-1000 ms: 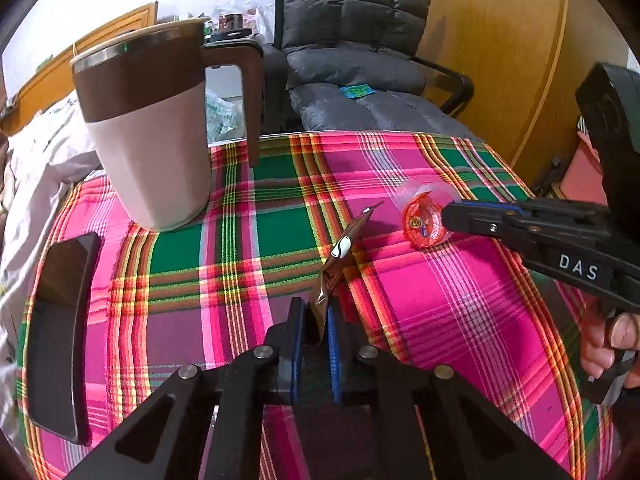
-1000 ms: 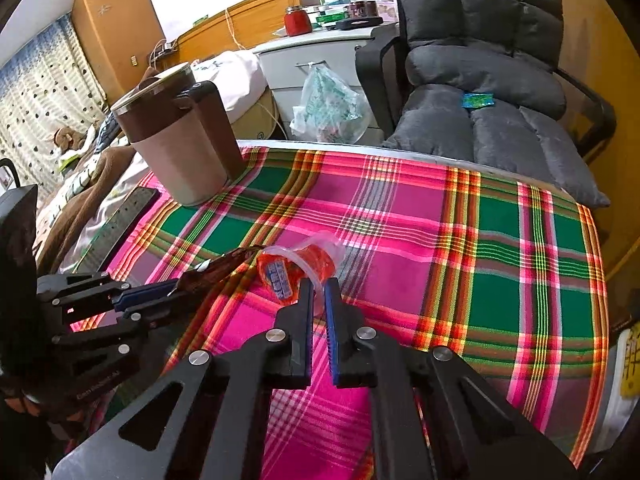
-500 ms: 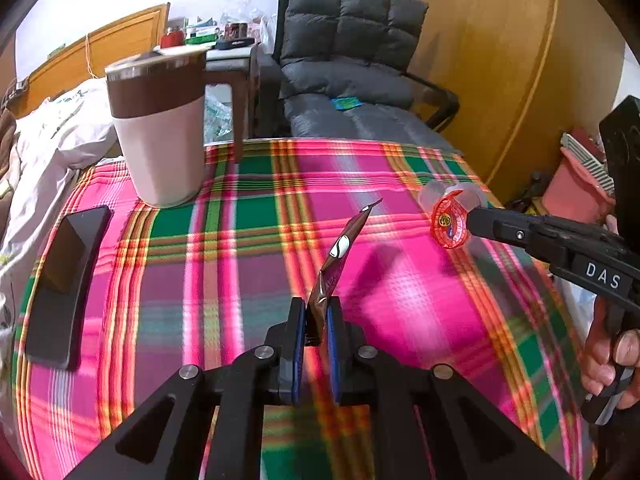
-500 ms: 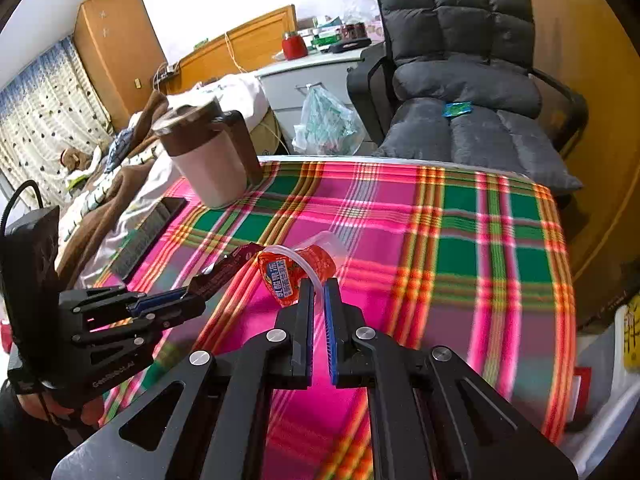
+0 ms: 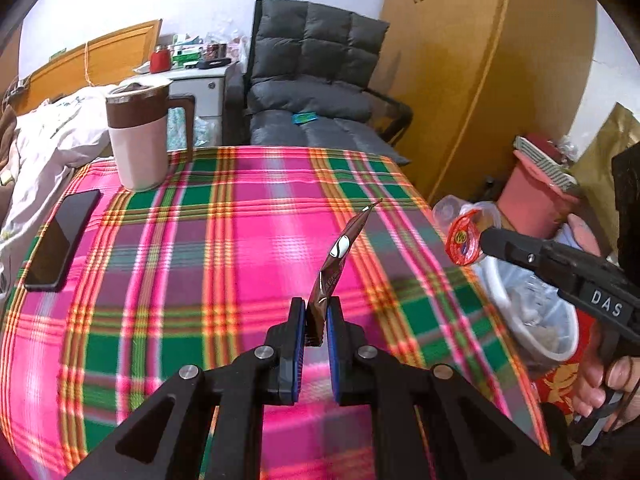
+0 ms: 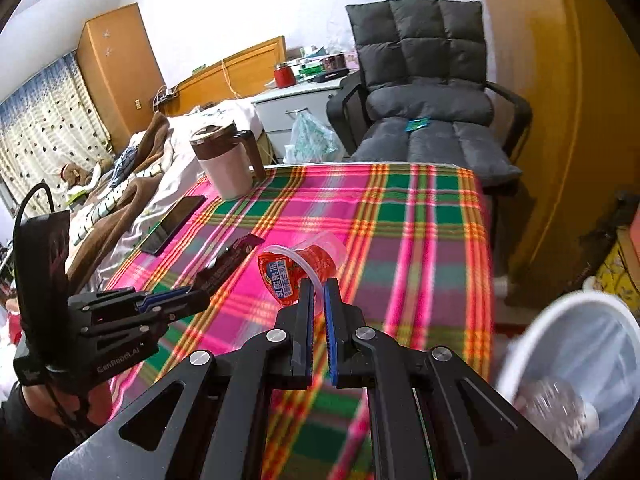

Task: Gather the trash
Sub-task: 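Carry the wrapper strip and red-lidded cup over the white bin, then lower both tools into the bin and open them to drop the items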

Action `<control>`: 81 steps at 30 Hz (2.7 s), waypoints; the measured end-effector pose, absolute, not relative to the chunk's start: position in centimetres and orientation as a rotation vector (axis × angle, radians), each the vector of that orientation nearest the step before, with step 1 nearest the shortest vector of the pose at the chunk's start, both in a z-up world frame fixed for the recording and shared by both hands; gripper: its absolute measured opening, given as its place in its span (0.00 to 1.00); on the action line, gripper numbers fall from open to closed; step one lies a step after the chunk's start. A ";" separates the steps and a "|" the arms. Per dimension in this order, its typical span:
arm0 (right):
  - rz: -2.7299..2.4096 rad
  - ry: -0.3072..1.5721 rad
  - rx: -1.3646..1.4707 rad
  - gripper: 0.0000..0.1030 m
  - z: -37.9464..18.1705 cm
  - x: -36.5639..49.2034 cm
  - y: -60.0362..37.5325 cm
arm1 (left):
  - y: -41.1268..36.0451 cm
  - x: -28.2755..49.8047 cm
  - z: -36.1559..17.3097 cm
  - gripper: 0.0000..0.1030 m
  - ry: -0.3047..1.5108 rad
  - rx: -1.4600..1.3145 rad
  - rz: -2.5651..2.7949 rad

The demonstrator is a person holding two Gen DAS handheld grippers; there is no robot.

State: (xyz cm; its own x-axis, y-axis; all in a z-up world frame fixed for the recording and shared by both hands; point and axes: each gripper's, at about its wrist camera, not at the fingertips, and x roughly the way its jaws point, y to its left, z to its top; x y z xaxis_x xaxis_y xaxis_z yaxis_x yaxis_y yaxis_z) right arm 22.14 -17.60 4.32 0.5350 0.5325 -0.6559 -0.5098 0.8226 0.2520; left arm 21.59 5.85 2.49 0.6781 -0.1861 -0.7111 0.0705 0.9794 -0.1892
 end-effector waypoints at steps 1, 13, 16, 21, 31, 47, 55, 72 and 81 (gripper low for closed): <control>0.614 0.791 0.036 0.07 4.3 21.8 -18.1 | 5.3 21.0 2.8 0.10 0.808 -0.154 -0.152; 0.507 0.779 0.103 0.08 3.7 19.0 -23.6 | -2.0 18.0 3.6 0.10 0.803 -0.132 -0.276; 0.466 0.774 0.132 0.08 3.5 18.4 -25.6 | -4.0 18.2 3.6 0.10 0.808 -0.119 -0.316; 0.404 0.764 0.166 0.08 3.3 17.6 -28.3 | -7.4 18.7 3.7 0.10 0.809 -0.101 -0.378; 0.306 0.765 0.224 0.08 2.3 16.2 -32.8 | -13.6 19.7 3.3 0.10 0.828 -0.060 -0.483; 0.199 0.834 0.267 0.08 -0.2 15.5 -37.7 | -21.3 21.3 0.5 0.10 0.911 0.003 -0.624; 0.160 0.883 0.274 0.08 -1.6 16.3 -38.8 | -22.9 22.3 -0.8 0.12 0.935 0.016 -0.631; 0.158 0.851 0.248 0.22 -0.2 15.3 -38.0 | -20.9 20.2 0.4 0.31 0.880 -0.012 -0.612; 0.215 0.806 0.203 0.22 1.5 12.8 -35.1 | -18.1 17.3 2.1 0.31 0.825 -0.018 -0.552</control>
